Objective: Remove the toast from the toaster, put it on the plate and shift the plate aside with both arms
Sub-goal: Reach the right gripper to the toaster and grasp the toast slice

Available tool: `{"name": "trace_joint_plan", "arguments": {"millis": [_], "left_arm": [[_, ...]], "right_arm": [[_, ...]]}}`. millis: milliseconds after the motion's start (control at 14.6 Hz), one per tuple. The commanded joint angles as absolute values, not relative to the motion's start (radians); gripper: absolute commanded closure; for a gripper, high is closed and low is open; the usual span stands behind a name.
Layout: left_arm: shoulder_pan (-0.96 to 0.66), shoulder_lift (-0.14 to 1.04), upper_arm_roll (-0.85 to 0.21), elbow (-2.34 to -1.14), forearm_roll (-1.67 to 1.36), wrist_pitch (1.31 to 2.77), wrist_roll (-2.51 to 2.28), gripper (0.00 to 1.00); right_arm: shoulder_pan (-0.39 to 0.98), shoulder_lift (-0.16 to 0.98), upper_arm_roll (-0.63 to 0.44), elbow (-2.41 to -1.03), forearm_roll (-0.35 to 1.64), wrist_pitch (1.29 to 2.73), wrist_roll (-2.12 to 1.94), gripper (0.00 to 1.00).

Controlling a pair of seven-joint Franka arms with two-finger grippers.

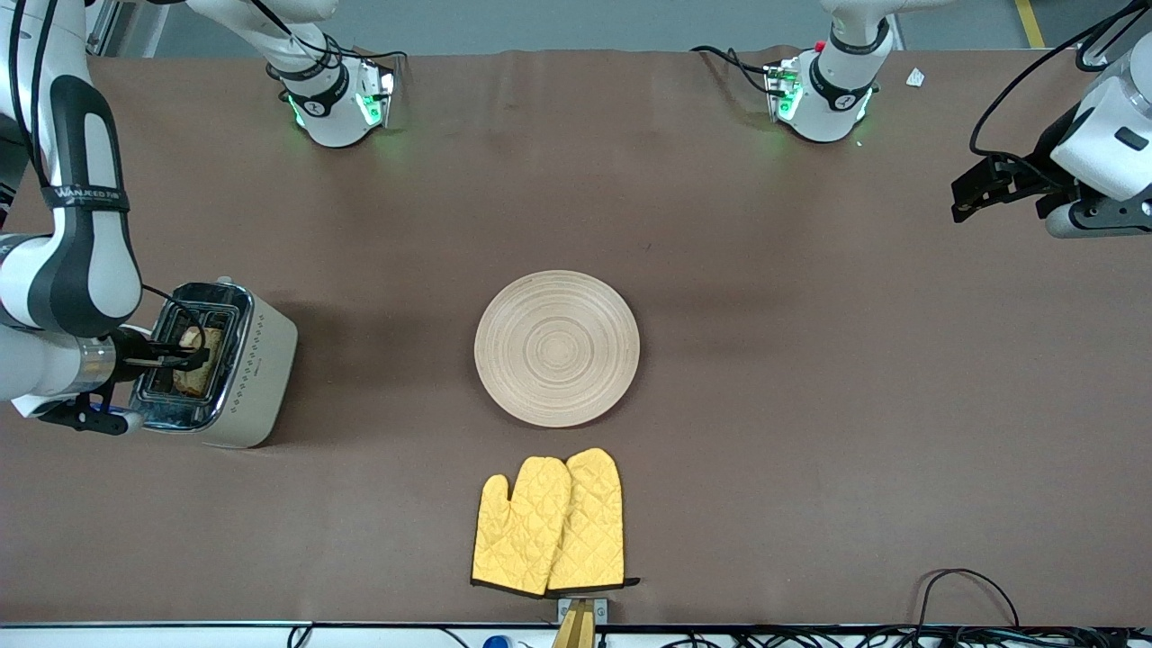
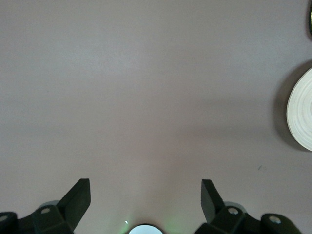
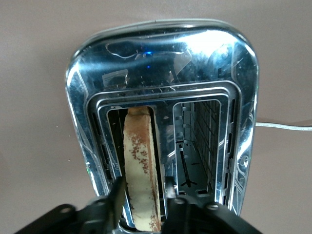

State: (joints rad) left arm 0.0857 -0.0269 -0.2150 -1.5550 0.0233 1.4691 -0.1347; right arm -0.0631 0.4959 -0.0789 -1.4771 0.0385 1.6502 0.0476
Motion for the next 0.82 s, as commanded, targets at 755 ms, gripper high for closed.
{"name": "trace_joint_plan", "arguments": {"millis": [755], "left_arm": [[0.092,-0.028,-0.213,-1.543,0.031,1.453,-0.129,0.0]], "right_arm": [[0.199,0.324,-0.057,-1.408,-0.02,1.56,0.055,0.91]]}}
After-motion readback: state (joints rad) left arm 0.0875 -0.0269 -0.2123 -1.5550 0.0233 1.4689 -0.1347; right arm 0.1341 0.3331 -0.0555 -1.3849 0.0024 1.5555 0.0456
